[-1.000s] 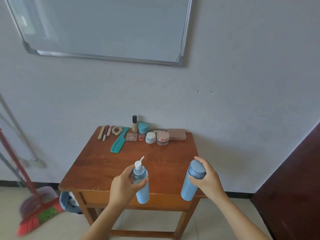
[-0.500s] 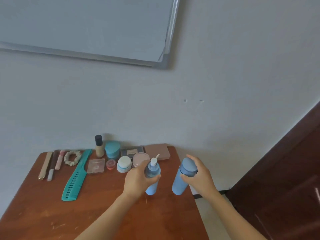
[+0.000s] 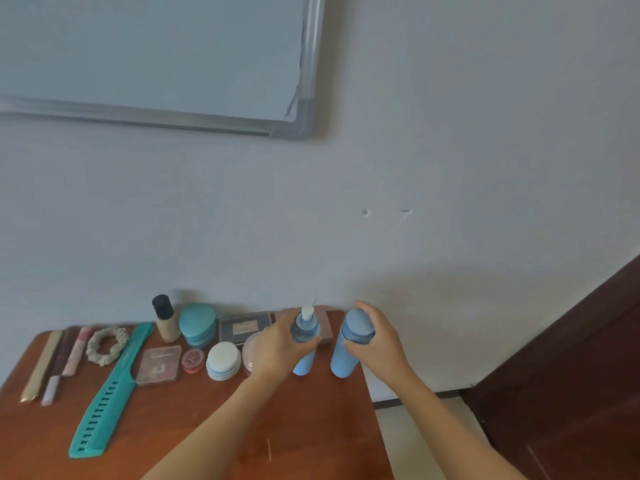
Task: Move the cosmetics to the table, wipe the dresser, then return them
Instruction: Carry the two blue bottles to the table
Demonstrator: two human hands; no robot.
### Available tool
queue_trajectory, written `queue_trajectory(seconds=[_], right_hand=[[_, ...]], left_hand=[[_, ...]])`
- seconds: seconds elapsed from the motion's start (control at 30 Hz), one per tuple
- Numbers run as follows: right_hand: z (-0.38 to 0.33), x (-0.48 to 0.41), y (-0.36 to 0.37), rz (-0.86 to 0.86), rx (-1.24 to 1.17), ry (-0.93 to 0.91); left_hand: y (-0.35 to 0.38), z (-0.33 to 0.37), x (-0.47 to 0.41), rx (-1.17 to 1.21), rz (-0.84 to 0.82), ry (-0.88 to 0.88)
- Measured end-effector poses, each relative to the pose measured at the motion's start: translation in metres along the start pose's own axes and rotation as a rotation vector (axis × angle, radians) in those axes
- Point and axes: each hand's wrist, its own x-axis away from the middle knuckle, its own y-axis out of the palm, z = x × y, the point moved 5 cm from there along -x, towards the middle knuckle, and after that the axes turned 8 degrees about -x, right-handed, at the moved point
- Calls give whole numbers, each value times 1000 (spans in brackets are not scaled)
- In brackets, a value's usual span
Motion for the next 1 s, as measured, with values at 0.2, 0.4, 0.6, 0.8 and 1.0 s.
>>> queue_trajectory(seconds=[0.2,0.4,0.6,0.8,1.0], right_hand=[[7,-28,9,-53,-15,-11],[13,-37,14,-65,-12,-28],[12,-38,14,-77,33,-32],[11,-35,14,-151,87,15],[8,-18,4,-78,142,16]], left_hand=[[8,-2,-13,-18,-3,-54],[12,-3,-15,-33,-10,-60],[15,-6,-17,1,-28,-22],[14,-4,-11,-73,-39,5],[11,-4,-3,-113,-72,6]])
